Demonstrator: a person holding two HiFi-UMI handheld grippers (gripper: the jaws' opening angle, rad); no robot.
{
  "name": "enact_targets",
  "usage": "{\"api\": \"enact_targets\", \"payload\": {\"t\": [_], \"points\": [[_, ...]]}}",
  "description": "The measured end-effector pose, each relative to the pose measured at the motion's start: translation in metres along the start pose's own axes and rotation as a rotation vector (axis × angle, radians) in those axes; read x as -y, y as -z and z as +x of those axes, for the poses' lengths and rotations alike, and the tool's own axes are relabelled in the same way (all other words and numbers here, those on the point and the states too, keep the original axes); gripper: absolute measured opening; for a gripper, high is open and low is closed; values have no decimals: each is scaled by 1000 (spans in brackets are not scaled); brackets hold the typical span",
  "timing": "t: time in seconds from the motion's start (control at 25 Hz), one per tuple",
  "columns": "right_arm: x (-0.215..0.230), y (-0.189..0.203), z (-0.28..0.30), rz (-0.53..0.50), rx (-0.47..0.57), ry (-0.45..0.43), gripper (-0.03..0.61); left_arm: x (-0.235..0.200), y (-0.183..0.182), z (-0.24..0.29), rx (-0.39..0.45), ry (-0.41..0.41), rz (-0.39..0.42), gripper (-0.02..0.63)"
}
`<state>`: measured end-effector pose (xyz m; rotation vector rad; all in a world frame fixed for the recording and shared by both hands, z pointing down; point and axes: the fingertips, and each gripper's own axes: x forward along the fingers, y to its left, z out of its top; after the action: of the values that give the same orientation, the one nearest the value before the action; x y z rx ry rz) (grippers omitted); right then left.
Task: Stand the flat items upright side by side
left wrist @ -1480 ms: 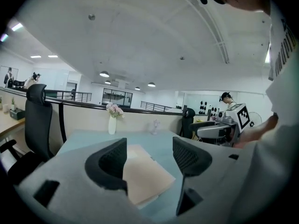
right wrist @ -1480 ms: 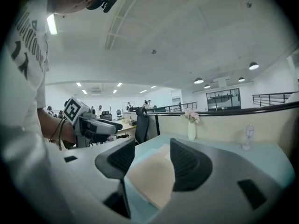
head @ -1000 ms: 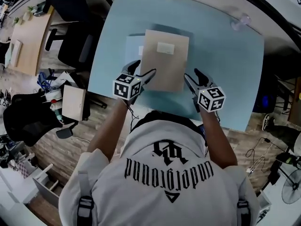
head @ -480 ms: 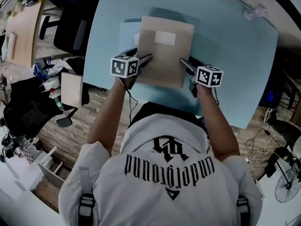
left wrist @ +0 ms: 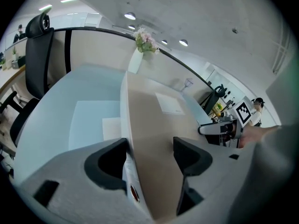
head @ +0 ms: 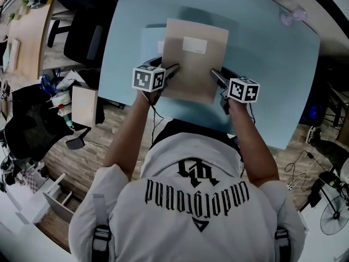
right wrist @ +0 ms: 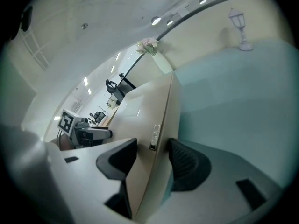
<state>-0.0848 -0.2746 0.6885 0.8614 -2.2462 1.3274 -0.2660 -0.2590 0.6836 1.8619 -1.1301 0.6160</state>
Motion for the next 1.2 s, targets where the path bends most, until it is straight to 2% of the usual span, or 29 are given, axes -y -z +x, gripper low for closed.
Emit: {"api": "enact_targets", "payload": {"t": [0.48, 0.72, 0.96, 1.2], "points": [[-86, 10, -63, -101, 170, 51, 213, 40, -6, -97, 146, -2, 190, 322], [-116, 21, -106, -205, 269, 129, 212, 69, -3, -130, 207, 11, 285, 322], [-113, 15, -158, -317, 357, 253, 209, 115, -17, -129, 263, 25, 394, 319], [-82, -3, -213, -412, 432, 349, 207, 173, -42, -106, 313, 12, 486, 319]]}}
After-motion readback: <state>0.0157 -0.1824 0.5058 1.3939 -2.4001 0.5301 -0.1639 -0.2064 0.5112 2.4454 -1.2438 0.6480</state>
